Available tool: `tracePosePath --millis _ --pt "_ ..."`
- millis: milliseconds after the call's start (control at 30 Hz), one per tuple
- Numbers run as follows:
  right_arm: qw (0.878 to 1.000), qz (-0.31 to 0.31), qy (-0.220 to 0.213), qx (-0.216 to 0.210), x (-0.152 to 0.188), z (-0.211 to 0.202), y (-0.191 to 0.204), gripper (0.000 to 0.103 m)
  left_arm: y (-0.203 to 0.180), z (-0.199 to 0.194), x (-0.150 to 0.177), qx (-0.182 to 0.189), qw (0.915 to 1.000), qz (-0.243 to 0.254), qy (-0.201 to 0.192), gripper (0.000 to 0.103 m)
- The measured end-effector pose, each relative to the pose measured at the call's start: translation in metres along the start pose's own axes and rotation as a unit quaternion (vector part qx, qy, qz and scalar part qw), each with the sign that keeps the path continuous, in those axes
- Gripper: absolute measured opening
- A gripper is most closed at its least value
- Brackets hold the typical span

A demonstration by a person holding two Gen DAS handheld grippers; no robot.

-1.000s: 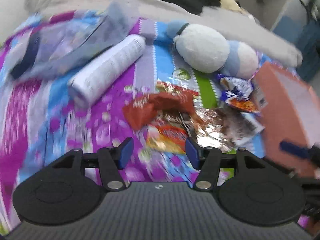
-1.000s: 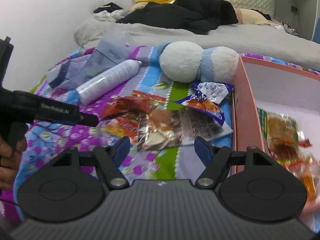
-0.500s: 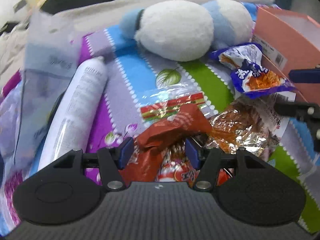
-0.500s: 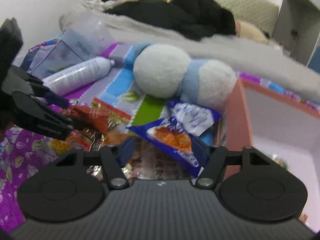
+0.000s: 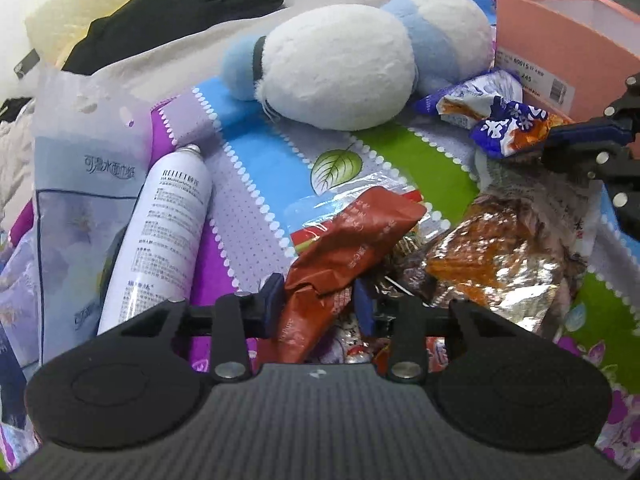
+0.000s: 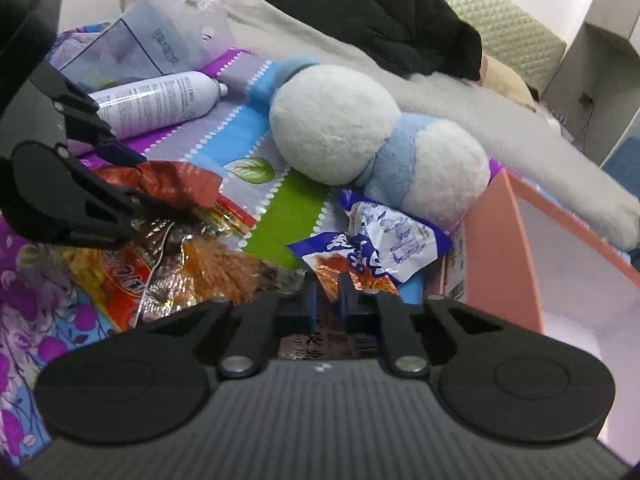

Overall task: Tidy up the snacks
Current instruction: 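Grasp the red foil packet with the left gripper while the right grasps the blue-white packet, then lift the red foil packet with the left gripper while the right lifts the blue-white bag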

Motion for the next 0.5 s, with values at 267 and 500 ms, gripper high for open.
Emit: tracePosePath --millis 267,500 --pt "1.0 -0.017 -0.023 -0.011 -0.004 -0.041 0.003 0.005 -0.008 -0.048 0.01 0.005 0.9984 -0.056 -0.009 0.042" --pt "0.999 -0.022 -0.029 -0.021 0.007 -0.084 0.009 0.003 -0.018 -0.107 0.032 0.013 0.9933 -0.115 -0.008 0.042"
Point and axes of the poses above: each gripper's, at about its wrist camera, not at the fingertips, and z roughly the way its jaws point, y to its left, x to its underside, the point moved 3 cm from there along z, roughly the way its jaws point, and after that the axes turned 11 degrees about -z, right-handed, at the moved point
